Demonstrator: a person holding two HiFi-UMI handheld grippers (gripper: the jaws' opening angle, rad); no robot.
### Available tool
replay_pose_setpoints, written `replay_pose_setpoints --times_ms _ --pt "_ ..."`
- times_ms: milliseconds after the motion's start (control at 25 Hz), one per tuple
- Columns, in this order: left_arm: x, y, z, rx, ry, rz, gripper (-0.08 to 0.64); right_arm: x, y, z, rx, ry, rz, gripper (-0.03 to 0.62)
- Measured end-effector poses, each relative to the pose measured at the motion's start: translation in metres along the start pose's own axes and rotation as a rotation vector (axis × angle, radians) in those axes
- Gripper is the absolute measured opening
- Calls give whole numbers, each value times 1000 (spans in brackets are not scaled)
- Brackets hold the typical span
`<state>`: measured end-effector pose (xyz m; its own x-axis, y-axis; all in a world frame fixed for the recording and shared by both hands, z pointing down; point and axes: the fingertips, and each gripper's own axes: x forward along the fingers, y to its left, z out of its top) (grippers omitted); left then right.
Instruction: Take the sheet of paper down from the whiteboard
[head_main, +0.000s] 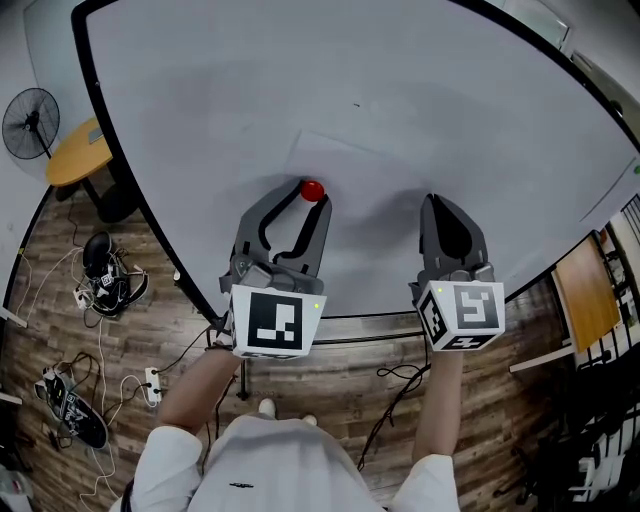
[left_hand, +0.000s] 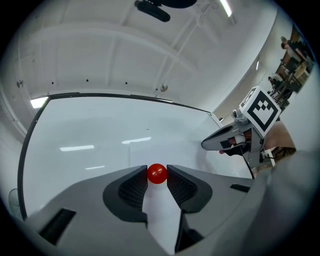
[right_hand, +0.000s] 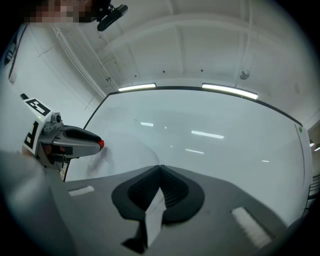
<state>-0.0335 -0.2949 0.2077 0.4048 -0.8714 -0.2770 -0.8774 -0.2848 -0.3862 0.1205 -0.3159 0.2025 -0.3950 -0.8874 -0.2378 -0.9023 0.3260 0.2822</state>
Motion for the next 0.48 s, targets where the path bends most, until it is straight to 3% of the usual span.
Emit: replay_pose_setpoints --times_ms 480 --pt "-31 5 -21 -104 48 -10 123 -38 9 -19 52 3 -68 9"
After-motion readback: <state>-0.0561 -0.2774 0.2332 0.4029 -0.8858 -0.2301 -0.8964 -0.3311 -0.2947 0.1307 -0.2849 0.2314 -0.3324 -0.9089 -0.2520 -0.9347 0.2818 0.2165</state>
